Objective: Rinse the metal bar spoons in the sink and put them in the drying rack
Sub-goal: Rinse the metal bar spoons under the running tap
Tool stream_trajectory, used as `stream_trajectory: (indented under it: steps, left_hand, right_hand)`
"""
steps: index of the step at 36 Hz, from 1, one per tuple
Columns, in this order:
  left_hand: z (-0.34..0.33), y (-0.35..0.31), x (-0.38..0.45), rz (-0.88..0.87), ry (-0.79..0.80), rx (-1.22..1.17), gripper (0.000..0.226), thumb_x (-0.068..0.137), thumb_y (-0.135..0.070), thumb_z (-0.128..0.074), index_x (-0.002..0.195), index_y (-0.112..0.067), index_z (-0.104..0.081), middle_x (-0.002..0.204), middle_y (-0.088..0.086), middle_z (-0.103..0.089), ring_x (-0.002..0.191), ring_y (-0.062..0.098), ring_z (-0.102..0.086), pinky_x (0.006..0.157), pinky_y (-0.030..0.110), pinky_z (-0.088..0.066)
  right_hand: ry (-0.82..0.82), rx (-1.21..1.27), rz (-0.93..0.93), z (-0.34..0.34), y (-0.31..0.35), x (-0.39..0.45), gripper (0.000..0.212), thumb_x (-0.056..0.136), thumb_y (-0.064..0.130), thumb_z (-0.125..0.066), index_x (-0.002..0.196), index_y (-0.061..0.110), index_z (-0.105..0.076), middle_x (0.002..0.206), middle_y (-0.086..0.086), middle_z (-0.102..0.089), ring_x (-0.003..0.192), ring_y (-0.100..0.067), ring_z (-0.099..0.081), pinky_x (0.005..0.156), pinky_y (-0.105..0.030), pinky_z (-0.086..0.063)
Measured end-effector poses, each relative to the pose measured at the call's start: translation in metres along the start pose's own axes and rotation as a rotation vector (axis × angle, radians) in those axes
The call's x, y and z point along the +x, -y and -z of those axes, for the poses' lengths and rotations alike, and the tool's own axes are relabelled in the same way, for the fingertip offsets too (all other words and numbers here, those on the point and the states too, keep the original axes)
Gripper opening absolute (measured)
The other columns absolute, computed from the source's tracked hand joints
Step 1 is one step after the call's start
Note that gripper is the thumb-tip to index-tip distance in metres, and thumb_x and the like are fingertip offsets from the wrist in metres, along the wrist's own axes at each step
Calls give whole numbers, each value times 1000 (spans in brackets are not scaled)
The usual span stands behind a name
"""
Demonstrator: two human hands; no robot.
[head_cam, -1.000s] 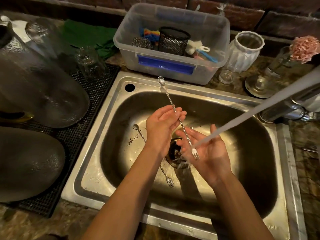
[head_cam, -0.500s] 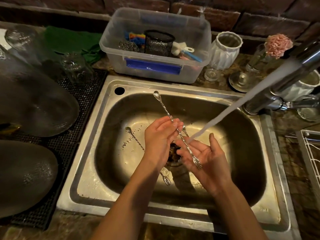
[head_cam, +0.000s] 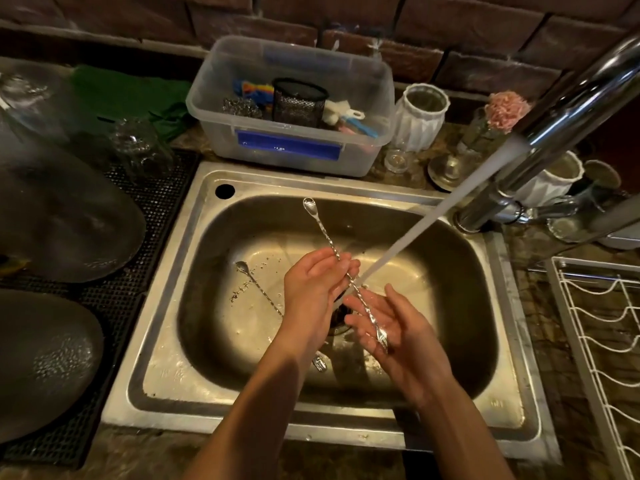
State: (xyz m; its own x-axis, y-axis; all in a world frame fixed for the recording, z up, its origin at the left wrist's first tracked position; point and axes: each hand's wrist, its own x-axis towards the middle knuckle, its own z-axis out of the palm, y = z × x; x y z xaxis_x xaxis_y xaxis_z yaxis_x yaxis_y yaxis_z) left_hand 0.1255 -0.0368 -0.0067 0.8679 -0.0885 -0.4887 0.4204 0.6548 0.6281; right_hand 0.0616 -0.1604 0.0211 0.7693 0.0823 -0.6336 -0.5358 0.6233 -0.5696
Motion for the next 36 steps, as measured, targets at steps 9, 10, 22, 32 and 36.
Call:
stream_trajectory:
  steps: [9,10,22,32,36]
  left_hand:
    - [-6,-2,-9,-3,12,36,34,84,2,-70,117,-2,-61,106,19,-75,95,27,-75,68,29,-62]
    - [-6,-1,-10,-2,14,33,34,84,3,-71,117,-1,-61,107,20,-74,96,28,-75,67,30,-62]
    - [-4,10,-7,37,-86,13,25,87,4,-67,112,5,-63,100,19,-76,90,26,-76,70,31,-62]
    - [-16,8,-4,143,-109,-34,27,88,2,-66,114,6,-64,109,20,-74,104,30,-72,93,39,-58]
    - [-17,9,-4,136,-115,13,20,91,0,-64,109,7,-67,108,21,-74,100,29,-74,88,36,-60]
  right_hand:
    - [15,-131,-2,7,5,-4,33,87,23,-70,116,8,-72,117,-18,-73,89,-23,-75,68,-25,-61]
    - [19,-136,-7,9,5,-3,34,87,23,-70,117,7,-71,117,-19,-72,88,-23,-75,68,-25,-61]
    - [18,-317,-1,26,8,-10,44,80,16,-68,124,9,-64,110,-13,-76,76,-16,-72,62,-17,-56]
    - [-48,-267,9,51,1,-37,36,82,5,-63,117,5,-68,104,-22,-75,66,-20,-70,50,-20,-52]
    - [-60,-221,0,56,0,-47,32,79,-1,-63,111,2,-70,100,-25,-75,61,-22,-69,46,-20,-51]
